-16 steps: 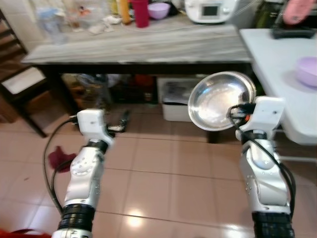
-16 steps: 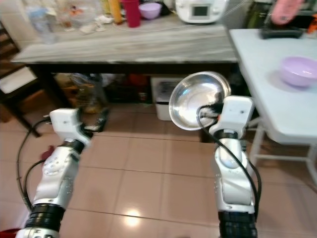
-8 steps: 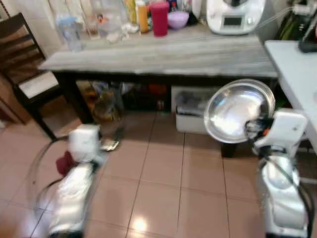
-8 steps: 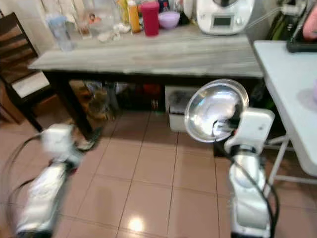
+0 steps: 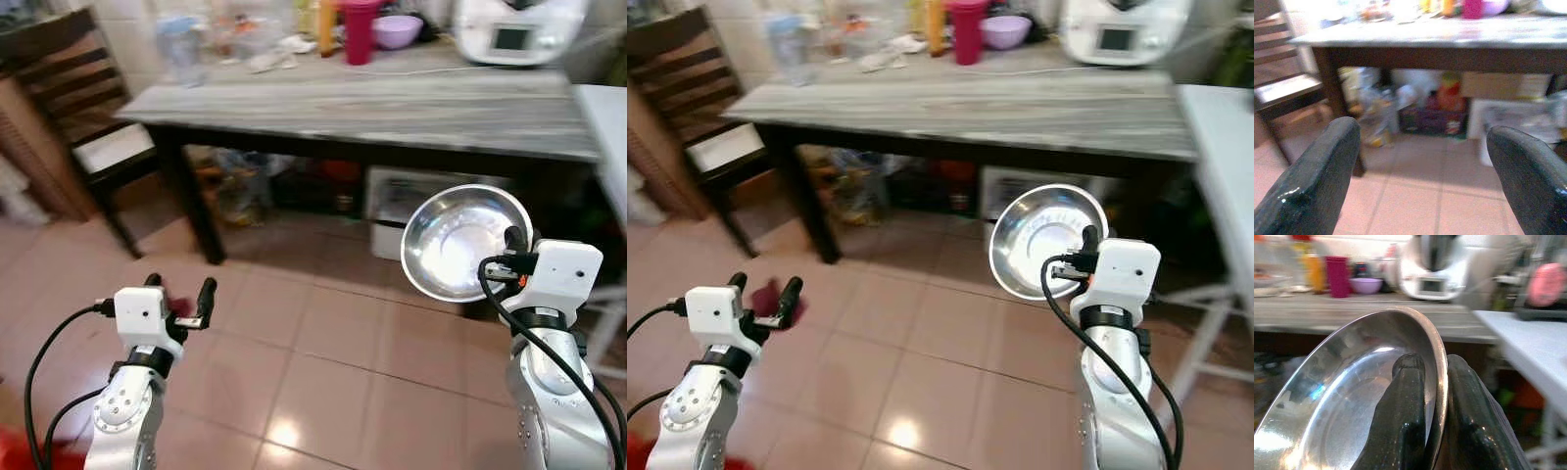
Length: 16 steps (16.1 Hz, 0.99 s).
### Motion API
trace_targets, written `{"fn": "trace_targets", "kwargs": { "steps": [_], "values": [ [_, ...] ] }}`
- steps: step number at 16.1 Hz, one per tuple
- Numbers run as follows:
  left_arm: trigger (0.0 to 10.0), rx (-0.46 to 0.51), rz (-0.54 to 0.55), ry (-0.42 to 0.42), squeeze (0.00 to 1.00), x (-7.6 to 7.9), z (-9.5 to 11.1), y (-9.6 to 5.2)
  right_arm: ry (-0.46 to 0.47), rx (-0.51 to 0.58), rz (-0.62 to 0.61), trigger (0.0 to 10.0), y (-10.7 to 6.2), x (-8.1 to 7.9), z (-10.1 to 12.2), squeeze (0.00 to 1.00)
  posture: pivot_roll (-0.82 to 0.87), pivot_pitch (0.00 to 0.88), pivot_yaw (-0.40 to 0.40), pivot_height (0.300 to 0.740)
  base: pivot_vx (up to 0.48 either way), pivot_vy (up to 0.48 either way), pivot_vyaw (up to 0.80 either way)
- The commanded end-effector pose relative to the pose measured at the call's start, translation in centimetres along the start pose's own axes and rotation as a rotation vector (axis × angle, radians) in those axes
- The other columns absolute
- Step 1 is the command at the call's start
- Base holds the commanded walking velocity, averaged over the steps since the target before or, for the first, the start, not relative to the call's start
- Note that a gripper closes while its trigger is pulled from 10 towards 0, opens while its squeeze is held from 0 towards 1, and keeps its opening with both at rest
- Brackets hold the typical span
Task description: Setting the table
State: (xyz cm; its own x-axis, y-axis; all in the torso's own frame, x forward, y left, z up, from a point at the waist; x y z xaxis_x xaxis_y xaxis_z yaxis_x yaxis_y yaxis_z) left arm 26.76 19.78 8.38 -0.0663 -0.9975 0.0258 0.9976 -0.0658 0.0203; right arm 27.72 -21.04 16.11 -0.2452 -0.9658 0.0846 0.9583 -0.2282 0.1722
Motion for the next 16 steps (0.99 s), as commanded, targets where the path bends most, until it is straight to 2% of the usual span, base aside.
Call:
{"fn": "trace_targets", "kwargs": {
  "steps": [1,7,12,16],
  "values": [
    [10.0,0.014,-0.025,0.003,0.0,0.4,0.6,0.3,-0.001,0.015,-0.004,10.0,-0.1,0.3,0.5,0.0,-0.22,0.096,0.068,0.74,0.36,0.0,-0.74],
    [10.0,0.033,-0.017,-0.015,0.0,0.7,1.0,1.0,-0.008,0.019,0.009,10.0,0.6,0.2,0.6,0.0,-0.23,0.062,0.053,0.74,0.407,0.0,-0.47],
    [10.0,0.047,-0.028,-0.034,0.0,1.3,1.4,1.7,-0.014,0.04,0.034,10.0,0.8,-0.6,1.1,0.0,-0.23,0.055,0.057,0.74,0.48,0.0,0.0],
    [10.0,0.046,-0.051,-0.045,0.0,2.0,1.3,2.1,-0.025,0.056,0.035,10.0,1.0,-0.6,1.5,0.0,-0.24,0.062,0.062,0.74,0.48,0.0,0.0]
  ]
}}
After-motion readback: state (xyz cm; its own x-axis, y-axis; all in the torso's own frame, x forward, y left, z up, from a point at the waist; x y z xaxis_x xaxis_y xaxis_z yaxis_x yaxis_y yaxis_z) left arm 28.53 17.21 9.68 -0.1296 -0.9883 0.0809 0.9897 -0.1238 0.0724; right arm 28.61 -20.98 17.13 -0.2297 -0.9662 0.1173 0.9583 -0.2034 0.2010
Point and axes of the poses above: a point about 5 cm out from each wrist's last joint towards the gripper, its own y axis pointing out of the wrist towards the gripper, its own z axis along the axis of the wrist's last joint, x = y × z, the point moved 2 cm from there along y, pointing out of the wrist towards the gripper
